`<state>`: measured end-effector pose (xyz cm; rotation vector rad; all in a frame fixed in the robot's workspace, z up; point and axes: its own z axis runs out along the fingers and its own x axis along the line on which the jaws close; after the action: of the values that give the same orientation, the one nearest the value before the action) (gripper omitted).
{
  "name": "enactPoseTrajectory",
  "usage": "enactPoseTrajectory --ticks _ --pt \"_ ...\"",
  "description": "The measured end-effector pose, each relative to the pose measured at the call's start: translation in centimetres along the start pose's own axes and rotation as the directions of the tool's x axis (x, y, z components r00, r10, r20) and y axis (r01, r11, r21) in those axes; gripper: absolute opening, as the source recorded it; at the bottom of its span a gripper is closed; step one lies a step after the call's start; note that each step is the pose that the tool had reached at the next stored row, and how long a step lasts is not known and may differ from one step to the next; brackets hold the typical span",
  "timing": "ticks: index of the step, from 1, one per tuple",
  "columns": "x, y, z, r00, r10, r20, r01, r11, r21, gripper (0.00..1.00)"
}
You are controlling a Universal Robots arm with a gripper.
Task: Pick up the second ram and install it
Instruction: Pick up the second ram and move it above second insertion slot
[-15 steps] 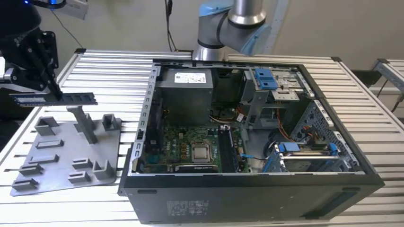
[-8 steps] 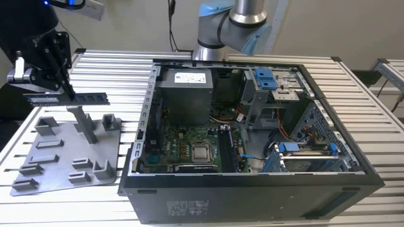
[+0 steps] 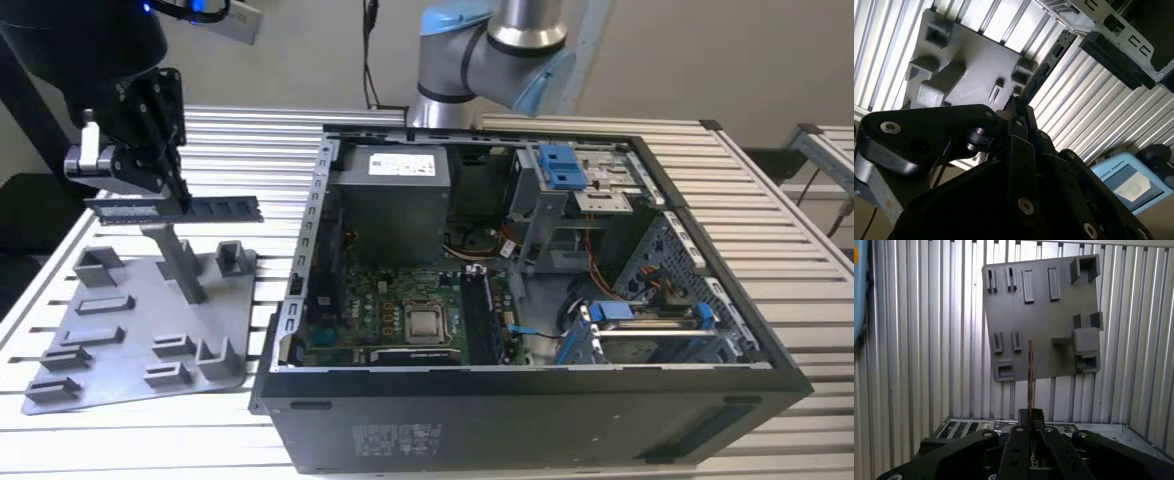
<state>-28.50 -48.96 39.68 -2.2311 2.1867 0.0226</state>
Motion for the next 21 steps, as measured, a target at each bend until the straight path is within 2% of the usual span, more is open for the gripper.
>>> enactPoseTrajectory --ticks 21 --pt "0.13 -7.31 0.01 1.0000 0.000 0.0002 0.000 1.0000 -0.0090 0.14"
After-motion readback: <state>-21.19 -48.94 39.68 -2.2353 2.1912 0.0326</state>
